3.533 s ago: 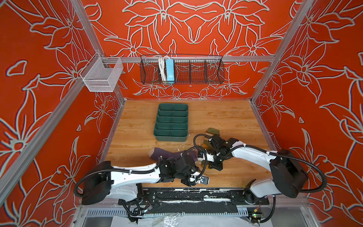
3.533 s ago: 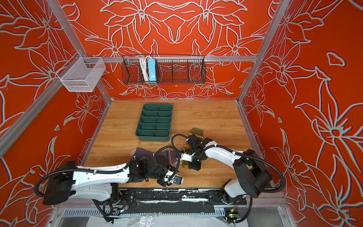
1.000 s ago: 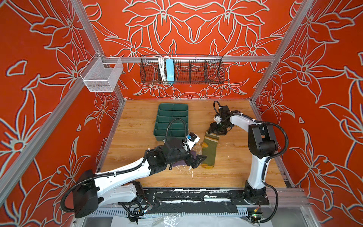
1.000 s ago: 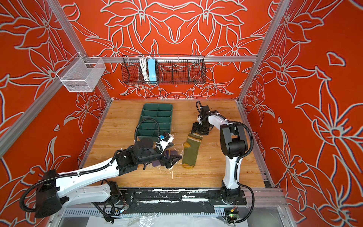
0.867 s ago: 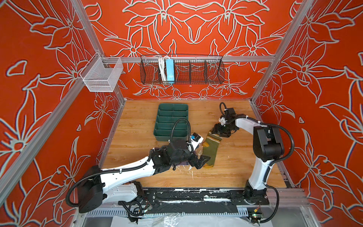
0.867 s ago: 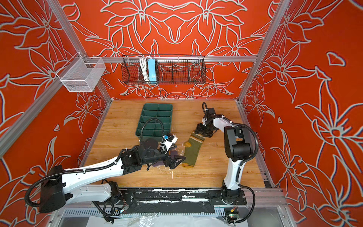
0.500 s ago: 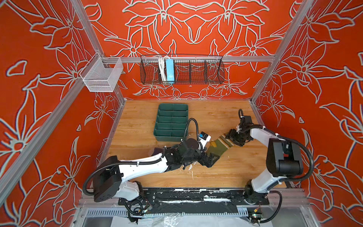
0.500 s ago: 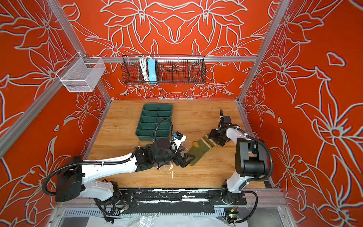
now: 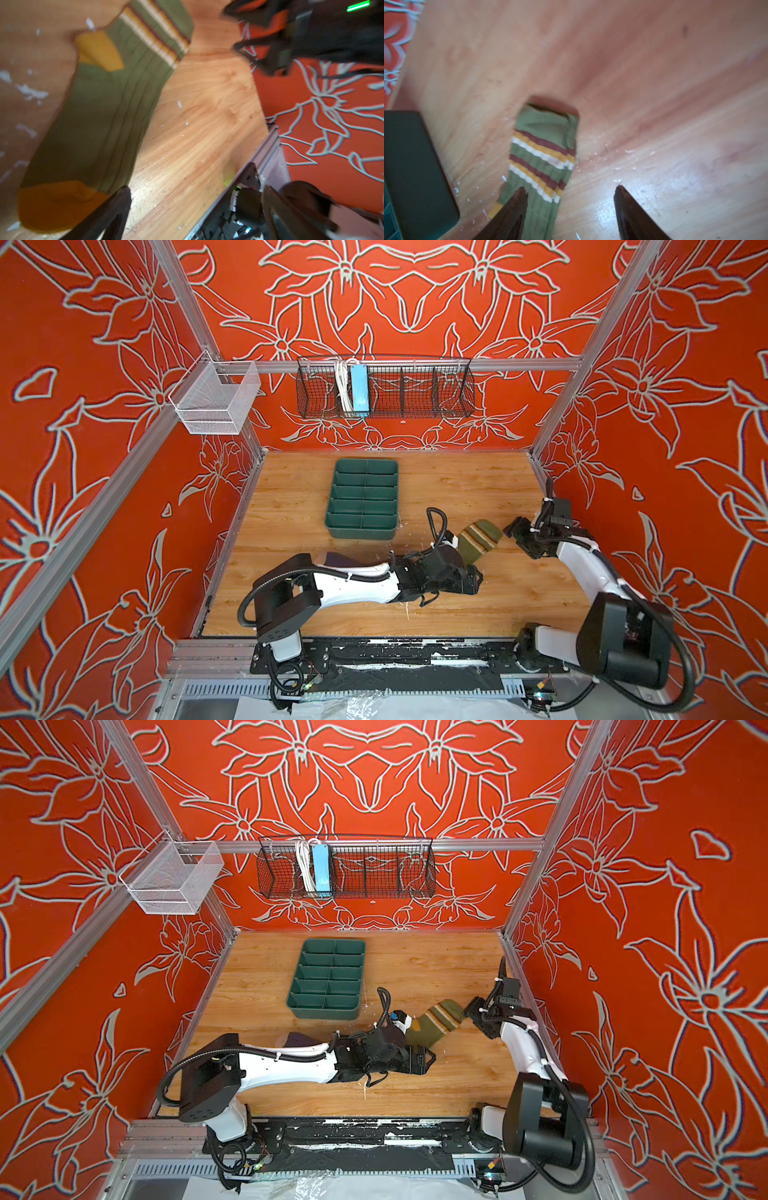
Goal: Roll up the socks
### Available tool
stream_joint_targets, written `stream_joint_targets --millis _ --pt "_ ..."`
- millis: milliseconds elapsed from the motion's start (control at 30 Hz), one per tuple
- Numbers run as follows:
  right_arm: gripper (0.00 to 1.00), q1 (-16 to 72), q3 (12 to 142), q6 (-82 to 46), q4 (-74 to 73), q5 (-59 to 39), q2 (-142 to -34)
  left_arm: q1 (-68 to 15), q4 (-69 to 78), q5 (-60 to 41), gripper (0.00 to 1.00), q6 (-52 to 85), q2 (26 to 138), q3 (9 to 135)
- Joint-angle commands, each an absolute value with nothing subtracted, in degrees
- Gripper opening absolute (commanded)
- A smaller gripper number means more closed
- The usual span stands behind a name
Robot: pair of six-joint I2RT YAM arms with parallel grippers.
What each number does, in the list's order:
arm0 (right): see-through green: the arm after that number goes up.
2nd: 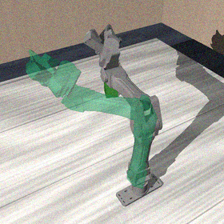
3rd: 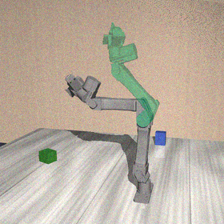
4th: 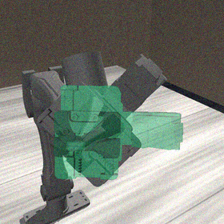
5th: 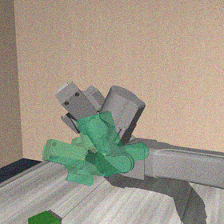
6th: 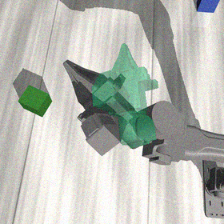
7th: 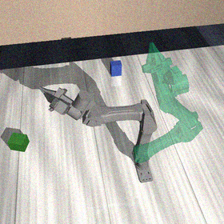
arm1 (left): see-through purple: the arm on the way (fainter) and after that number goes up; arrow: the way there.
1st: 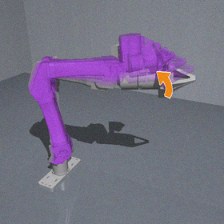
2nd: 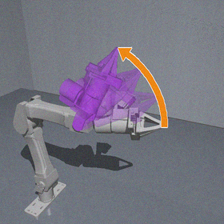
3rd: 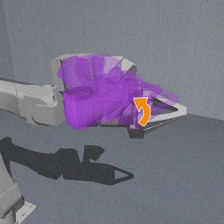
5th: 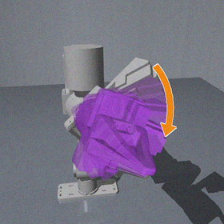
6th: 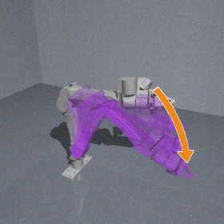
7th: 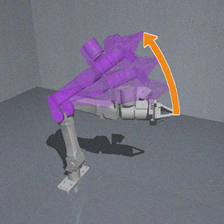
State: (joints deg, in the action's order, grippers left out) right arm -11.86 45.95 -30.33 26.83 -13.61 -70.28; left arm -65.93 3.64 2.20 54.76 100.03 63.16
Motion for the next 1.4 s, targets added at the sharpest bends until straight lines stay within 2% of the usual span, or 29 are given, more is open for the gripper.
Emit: stream_joint_targets --millis 0,167,400,633,833,1100,1367 --pt "0.68 -9.48 49.18 -22.51 27.72 -8.28 -68.68 -66.35 2.09 6.18 0.97 61.39 102.94 65.04" --pt "0.69 -5.91 52.76 -20.02 25.09 -15.06 -72.77 -66.35 4.56 9.12 0.97 62.77 106.23 65.41" --pt "0.69 1.88 61.33 -16.54 28.39 -16.06 -86.08 -65.74 5.62 9.85 0.98 65.68 110.92 66.21" --pt "0.69 2.54 60.47 -16.26 28.89 -17.77 -93.89 -64.83 5.74 9.79 0.97 68.70 112.46 64.39" --pt "0.69 2.47 55.55 -17.87 27.82 -18.46 -93.87 -62.93 5.93 7.50 0.97 69.87 114.26 64.15" --pt "0.70 1.76 50.13 -20.80 26.85 -16.71 -93.22 -60.15 0.84 10.24 0.97 63.29 114.29 67.32" --pt "0.69 1.76 43.04 -25.28 25.25 -17.31 -88.46 -55.92 -0.05 3.97 0.97 60.27 116.94 70.98"
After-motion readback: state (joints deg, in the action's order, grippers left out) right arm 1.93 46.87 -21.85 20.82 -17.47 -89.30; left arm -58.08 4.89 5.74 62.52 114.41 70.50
